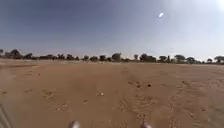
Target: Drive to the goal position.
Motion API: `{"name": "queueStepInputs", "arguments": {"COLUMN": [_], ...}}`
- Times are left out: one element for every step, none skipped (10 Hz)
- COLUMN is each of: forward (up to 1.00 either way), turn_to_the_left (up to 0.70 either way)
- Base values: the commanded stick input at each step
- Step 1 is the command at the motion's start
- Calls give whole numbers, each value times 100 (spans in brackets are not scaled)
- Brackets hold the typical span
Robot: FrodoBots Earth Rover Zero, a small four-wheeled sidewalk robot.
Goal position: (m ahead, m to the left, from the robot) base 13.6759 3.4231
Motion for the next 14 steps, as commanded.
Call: {"name": "queueStepInputs", "arguments": {"forward": [70,70,70,70,70,70,70,70,70,70,70,70,70,70], "turn_to_the_left": [0,0,0,0,0,0,0,0,0,0,0,0,0,0]}}
